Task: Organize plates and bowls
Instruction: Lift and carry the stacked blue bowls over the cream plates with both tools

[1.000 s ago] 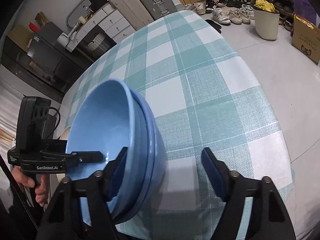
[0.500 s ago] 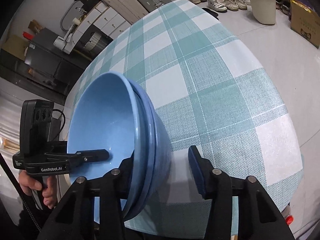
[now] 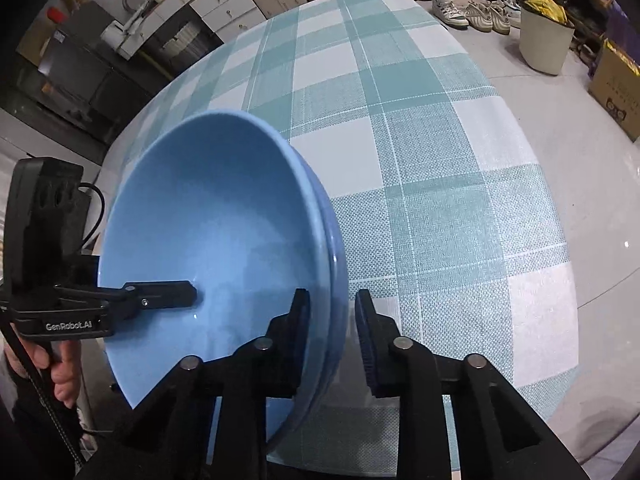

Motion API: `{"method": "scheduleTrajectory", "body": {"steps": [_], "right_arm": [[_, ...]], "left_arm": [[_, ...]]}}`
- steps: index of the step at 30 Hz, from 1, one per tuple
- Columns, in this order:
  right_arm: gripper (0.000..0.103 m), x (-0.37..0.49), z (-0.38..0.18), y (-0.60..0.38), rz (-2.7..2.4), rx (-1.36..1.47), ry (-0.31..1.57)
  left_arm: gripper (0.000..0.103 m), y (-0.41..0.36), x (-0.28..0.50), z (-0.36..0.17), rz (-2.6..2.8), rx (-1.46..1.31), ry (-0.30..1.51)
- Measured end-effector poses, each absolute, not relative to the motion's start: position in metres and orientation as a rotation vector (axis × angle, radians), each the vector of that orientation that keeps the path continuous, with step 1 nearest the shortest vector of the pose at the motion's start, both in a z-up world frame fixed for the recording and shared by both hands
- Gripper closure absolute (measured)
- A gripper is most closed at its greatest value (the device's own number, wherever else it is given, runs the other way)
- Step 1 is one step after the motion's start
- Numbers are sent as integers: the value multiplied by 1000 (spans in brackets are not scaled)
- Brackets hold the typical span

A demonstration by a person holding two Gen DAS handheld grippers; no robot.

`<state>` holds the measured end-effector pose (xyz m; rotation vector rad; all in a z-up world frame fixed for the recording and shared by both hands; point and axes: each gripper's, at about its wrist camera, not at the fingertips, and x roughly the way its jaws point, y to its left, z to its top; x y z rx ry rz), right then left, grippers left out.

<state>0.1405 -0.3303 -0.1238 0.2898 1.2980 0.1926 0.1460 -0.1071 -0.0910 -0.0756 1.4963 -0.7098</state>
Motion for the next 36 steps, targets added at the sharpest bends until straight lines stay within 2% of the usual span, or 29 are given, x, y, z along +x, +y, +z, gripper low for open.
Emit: {"method": "scheduleTrajectory", "body": {"steps": [4, 7, 16, 18, 23, 27, 29, 31, 32, 33, 36], "right_arm": [[89, 143, -125, -322, 192, 223, 1310], [89, 145, -125, -322, 191, 222, 1323], [89, 142, -116, -308, 171, 56, 1302], [89, 143, -116, -308, 177, 39, 1302], [89, 144, -116, -309, 185, 37, 1306], [88, 146, -116, -309, 188, 38, 1310], [88, 147, -116, -308, 196, 30, 1307], [88, 147, -116, -307, 196, 19, 1303], [88, 148, -116, -307, 194, 20, 1301], [88, 147, -116, -307, 191, 20, 1300], [88, 146, -116, -307, 189, 22, 1298]], "left_arm": [[77, -104, 145, -92, -704, -100, 1478], [75, -111, 138, -85, -684, 3, 1406], [77, -119, 138, -87, -624, 73, 1427], [64, -123, 138, -87, -595, 135, 1426], [58, -125, 142, -99, -606, 99, 1488], [58, -125, 144, -100, -599, 90, 1477], [62, -124, 144, -98, -599, 85, 1463], [71, -125, 144, -96, -612, 73, 1457], [81, -124, 143, -94, -622, 66, 1452], [85, -124, 142, -91, -632, 71, 1446], [86, -125, 138, -87, -618, 108, 1426]]}}
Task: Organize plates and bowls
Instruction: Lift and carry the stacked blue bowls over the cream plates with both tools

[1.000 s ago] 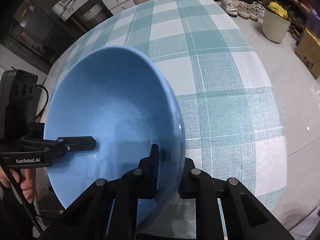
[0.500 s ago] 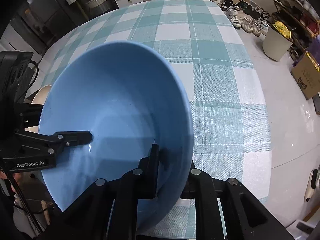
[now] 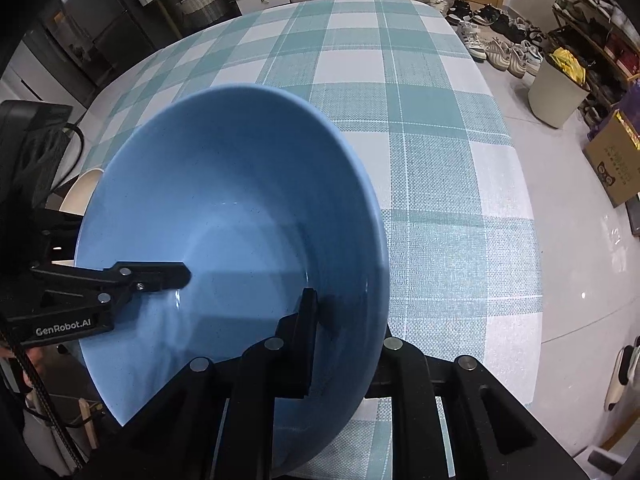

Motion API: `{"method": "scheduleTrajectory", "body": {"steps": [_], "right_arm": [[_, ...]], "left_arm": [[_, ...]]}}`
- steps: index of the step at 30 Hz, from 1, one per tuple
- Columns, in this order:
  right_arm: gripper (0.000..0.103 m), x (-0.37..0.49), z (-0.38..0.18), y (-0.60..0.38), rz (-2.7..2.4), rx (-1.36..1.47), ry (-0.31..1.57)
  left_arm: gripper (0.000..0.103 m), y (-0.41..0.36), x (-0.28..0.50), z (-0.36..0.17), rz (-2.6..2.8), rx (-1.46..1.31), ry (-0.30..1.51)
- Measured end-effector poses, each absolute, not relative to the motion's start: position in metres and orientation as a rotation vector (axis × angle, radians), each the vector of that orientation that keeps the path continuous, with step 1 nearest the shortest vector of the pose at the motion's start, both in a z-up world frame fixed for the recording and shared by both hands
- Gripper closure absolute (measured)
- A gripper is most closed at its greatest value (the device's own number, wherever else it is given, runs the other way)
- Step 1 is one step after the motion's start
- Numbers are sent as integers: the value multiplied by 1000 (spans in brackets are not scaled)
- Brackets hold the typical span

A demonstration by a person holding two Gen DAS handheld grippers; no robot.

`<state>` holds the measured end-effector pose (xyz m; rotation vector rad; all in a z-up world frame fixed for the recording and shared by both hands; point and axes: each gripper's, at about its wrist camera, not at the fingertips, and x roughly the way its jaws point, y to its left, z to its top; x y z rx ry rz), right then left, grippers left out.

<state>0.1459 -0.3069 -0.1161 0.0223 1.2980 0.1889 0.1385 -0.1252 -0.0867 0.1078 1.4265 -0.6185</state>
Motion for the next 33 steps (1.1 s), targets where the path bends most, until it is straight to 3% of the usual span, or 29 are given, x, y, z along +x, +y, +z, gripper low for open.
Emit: {"method": "scheduleTrajectory", "body": {"steps": [33], "right_arm": [[89, 165, -79, -272, 229, -35, 1278]], "left_arm": [[84, -93, 140, -57, -519, 118, 1430]]}}
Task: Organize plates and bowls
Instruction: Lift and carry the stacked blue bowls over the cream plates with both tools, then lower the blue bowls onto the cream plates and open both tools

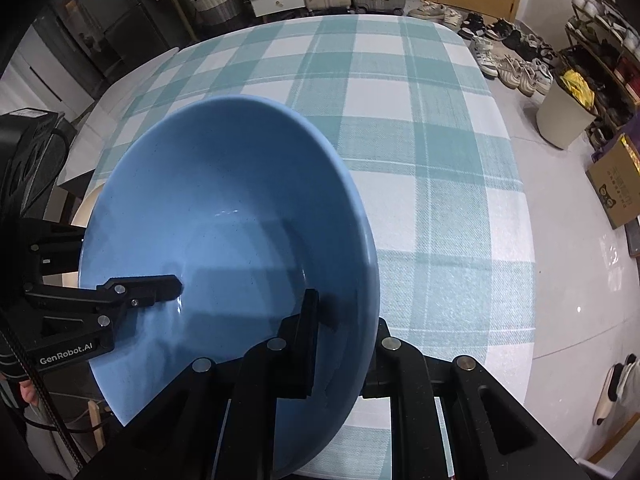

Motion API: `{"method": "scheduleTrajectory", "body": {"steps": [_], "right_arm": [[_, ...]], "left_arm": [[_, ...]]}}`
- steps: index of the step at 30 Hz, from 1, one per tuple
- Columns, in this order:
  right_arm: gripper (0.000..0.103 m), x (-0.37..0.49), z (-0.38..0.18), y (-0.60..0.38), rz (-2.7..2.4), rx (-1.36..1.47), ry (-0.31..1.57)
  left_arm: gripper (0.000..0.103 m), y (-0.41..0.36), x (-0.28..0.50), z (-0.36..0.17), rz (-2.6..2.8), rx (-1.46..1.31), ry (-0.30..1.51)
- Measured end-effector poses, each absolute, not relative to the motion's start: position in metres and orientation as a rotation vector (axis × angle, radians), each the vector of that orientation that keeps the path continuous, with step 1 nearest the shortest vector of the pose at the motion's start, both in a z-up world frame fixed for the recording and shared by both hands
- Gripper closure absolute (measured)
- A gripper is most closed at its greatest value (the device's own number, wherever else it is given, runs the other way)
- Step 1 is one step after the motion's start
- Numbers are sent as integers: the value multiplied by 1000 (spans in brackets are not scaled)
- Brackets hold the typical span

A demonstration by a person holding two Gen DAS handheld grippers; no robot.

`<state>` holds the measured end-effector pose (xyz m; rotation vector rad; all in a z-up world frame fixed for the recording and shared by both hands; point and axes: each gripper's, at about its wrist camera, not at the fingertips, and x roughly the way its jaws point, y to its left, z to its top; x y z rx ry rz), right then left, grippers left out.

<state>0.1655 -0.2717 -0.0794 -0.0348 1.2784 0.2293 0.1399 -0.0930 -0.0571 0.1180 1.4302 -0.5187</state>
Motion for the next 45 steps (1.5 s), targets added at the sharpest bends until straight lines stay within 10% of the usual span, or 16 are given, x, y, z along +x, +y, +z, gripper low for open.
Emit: {"method": "scheduleTrajectory", "body": {"steps": [45], "right_arm": [[91, 176, -88, -28, 532, -225, 1312]], "left_arm": [[85, 142, 89, -57, -187, -220, 1393]]}}
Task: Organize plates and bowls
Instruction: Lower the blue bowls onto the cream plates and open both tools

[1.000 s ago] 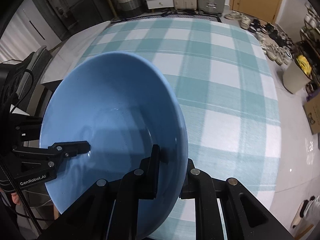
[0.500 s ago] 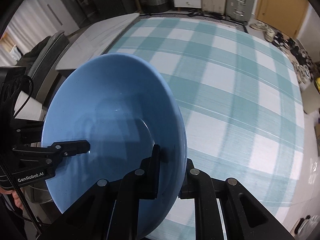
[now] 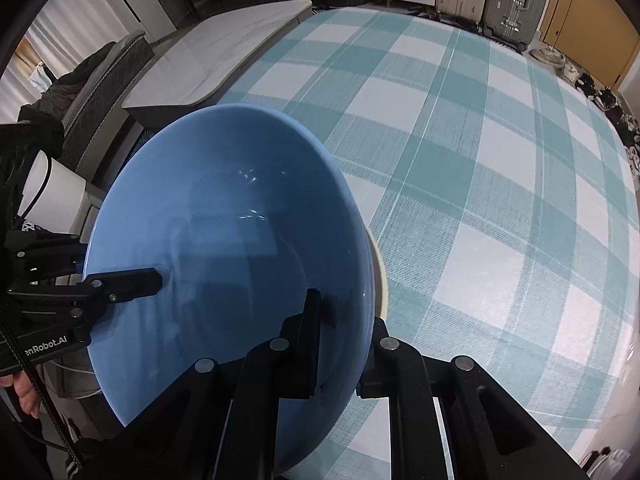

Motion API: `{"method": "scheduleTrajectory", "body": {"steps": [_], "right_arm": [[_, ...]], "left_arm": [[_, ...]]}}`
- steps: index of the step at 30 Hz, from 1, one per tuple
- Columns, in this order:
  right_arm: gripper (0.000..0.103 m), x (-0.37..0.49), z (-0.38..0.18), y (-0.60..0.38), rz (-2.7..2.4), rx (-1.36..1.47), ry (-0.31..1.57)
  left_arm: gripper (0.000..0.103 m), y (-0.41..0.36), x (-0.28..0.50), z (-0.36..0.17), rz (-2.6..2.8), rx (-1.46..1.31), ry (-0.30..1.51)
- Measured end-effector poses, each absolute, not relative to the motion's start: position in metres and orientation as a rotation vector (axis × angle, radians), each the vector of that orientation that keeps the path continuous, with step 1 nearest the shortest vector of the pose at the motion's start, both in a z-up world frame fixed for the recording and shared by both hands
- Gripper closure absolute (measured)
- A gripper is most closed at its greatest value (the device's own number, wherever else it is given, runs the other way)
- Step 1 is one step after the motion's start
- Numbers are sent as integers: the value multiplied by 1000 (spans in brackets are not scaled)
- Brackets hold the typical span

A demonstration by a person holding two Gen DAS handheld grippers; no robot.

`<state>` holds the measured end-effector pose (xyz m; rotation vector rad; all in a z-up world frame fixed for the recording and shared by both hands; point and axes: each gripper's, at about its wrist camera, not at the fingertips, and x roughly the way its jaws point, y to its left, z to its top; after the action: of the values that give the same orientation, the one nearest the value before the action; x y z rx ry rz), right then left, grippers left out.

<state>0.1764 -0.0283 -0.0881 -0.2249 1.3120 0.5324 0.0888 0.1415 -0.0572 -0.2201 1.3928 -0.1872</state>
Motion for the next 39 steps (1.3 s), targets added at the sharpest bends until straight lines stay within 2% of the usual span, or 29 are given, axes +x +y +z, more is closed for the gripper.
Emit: {"method": "scheduleTrajectory", "body": {"steps": [39], "right_arm": [[87, 181, -109, -49, 572, -114, 1354]], "left_arm": [[82, 137, 86, -50, -209, -224, 1363]]}}
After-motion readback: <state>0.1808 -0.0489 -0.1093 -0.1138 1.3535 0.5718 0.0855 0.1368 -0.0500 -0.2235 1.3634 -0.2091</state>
